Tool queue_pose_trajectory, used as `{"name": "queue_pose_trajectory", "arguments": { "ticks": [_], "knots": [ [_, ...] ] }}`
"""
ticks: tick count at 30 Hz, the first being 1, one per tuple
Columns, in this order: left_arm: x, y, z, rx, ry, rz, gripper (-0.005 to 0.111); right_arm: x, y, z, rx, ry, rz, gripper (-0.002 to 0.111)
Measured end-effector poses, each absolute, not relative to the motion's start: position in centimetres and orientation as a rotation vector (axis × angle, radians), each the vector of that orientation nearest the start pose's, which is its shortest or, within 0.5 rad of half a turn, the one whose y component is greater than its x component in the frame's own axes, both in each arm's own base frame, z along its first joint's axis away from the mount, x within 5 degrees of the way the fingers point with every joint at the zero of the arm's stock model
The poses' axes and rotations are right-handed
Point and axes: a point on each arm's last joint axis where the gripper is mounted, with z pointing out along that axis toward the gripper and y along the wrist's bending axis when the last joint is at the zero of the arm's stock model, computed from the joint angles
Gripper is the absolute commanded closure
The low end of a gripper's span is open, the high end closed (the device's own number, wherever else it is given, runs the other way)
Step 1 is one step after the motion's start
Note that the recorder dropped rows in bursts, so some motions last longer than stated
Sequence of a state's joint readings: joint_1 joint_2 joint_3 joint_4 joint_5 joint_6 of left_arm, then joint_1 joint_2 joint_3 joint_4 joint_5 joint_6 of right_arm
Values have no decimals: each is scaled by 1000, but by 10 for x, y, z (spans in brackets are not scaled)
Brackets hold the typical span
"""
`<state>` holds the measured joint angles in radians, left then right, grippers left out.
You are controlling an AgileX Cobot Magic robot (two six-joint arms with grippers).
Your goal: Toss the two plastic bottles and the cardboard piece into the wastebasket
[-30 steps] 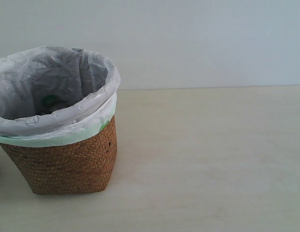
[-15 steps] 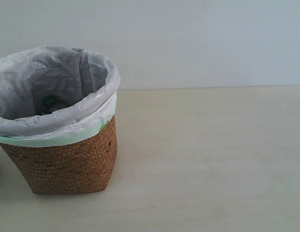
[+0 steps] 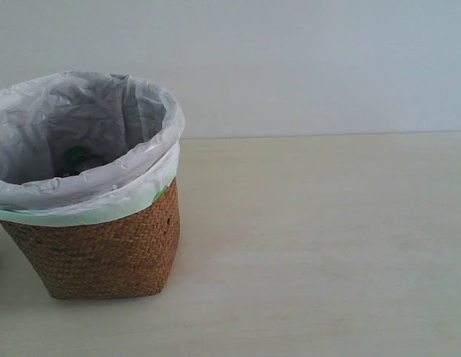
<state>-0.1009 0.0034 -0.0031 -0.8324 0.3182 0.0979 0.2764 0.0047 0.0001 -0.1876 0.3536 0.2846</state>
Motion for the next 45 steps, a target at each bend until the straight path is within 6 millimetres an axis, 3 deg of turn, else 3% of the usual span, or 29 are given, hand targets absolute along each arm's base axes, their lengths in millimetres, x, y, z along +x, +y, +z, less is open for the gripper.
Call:
{"name": "queue_pose_trajectory", "arguments": {
  "ticks": [20, 24, 29, 33, 35, 39, 41, 45],
  "knots": [
    [54, -21, 208, -647, 1521, -1041, 103, 53, 9, 182, -109, 1838, 211, 107],
    [54, -17, 215, -652, 1473, -1024, 103, 53, 9, 181, -109, 1839, 210, 107],
    [54, -16, 269, -521, 1417, -918, 103, 53, 9, 181, -109, 1839, 210, 107],
    [79, -25, 323, -347, 1581, -791, 103, 53, 9, 181, -109, 1839, 210, 107],
    [94, -30, 340, -298, 1721, -738, 103, 53, 9, 181, -109, 1839, 210, 107],
    [121, -12, 367, -340, 2067, -319, 103, 53, 9, 181, -109, 1839, 210, 107],
    [122, 7, 380, -419, 2098, -63, 103, 53, 9, 181, -109, 1839, 210, 107],
    [109, 27, 415, -433, 2086, 228, 103, 53, 9, 181, -109, 1839, 210, 107]
  ]
}}
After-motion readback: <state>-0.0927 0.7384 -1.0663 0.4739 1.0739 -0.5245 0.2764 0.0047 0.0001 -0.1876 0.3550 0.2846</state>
